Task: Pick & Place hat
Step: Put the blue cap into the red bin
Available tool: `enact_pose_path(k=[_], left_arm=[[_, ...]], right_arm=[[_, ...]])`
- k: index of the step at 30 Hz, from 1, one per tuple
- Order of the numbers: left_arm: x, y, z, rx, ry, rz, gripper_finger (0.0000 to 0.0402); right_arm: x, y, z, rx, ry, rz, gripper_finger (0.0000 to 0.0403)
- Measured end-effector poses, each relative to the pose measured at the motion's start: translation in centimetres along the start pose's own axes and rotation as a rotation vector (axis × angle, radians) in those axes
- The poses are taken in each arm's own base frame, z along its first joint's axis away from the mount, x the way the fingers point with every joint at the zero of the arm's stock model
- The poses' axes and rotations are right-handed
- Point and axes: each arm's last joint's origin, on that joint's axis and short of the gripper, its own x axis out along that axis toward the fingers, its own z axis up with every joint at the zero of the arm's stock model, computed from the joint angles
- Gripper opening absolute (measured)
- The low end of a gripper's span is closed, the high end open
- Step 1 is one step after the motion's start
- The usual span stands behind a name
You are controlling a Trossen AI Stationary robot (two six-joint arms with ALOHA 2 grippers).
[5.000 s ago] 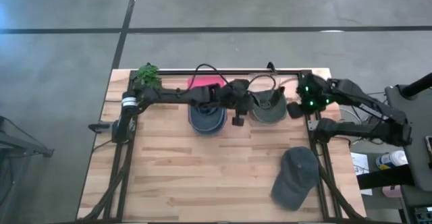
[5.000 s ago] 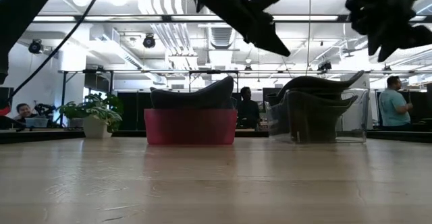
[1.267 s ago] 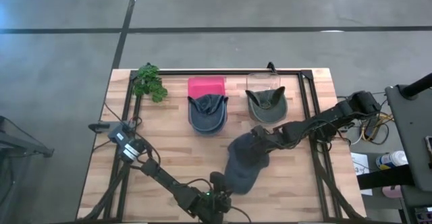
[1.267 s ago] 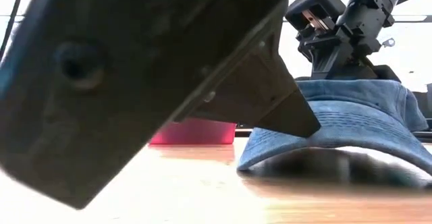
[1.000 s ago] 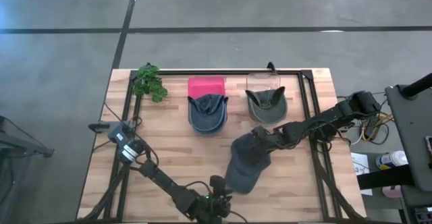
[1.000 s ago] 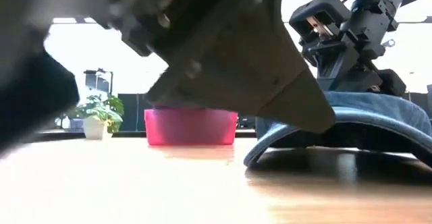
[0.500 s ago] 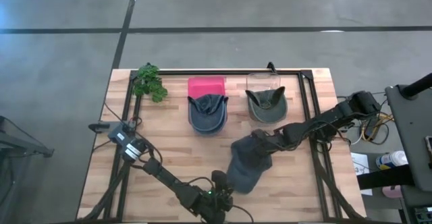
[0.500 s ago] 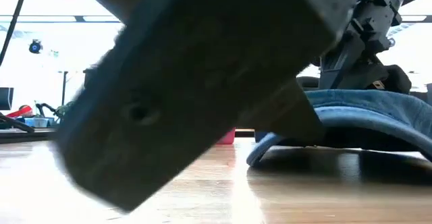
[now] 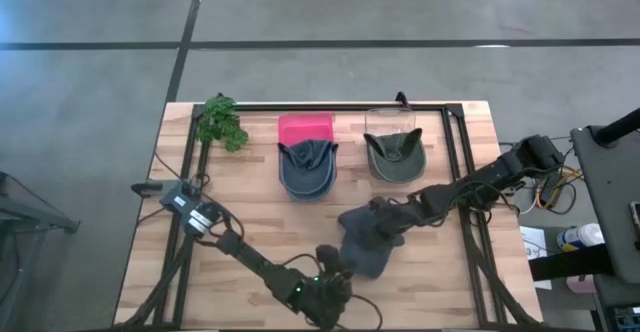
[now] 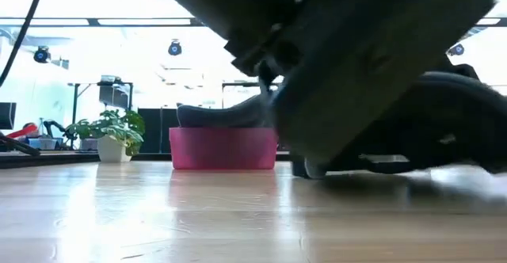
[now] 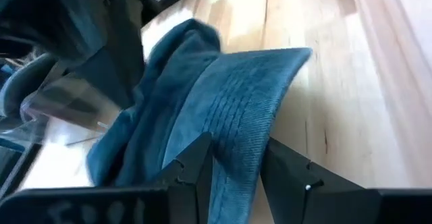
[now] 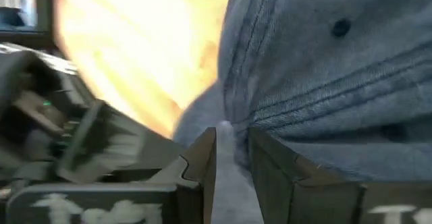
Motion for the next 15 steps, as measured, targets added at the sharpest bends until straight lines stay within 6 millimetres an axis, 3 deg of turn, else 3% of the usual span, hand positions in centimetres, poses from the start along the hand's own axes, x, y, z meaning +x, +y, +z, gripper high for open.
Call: enact_pose_path(k=[8,15], left_arm=[[1.5,1.5,0.2,-0.038,0.003,0.104,0.0100],[0.2,2.5,2.0,-0.047,0.025,0.112,0.0015]], right_arm=[[0.0,0.3,-0.2,0.008,0.038,0.029,0.0075],[-0.6,0.6,-0.3,-0.042,0.032,0.058,0.0082]])
